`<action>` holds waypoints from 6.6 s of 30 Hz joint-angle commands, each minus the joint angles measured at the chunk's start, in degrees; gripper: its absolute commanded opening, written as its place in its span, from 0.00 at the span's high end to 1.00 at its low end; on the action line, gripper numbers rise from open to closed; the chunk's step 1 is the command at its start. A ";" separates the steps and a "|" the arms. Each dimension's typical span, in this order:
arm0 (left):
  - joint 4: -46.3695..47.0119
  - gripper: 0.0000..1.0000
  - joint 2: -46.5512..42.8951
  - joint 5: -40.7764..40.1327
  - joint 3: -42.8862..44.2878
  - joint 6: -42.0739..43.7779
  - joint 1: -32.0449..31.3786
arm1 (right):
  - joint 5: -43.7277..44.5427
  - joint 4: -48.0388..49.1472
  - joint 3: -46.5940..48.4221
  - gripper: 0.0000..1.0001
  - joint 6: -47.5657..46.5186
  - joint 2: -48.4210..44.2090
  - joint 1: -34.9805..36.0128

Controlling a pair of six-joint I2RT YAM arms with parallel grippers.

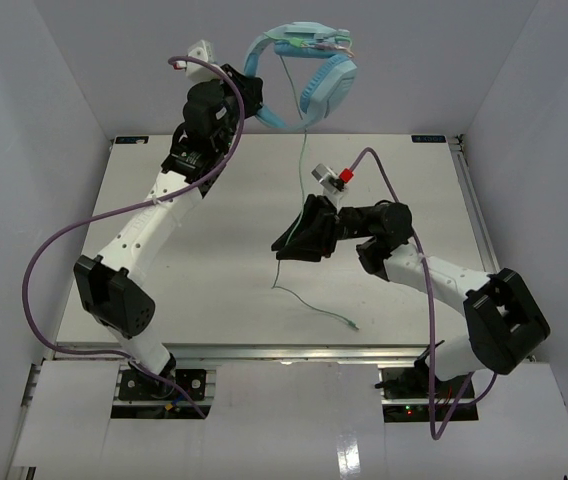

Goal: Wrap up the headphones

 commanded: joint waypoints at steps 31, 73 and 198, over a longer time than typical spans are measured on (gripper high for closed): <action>1.97 1.00 2.20 -6.17 4.59 8.26 -0.05 | -0.66 31.01 2.60 0.68 9.81 -5.71 5.84; 4.98 1.00 -8.12 -3.99 -24.22 22.20 2.94 | 4.96 32.44 8.61 0.75 14.99 -4.81 -11.58; -4.93 1.00 -34.74 23.83 -22.75 3.24 5.49 | 2.74 -13.20 -3.50 0.38 -18.56 2.96 -12.78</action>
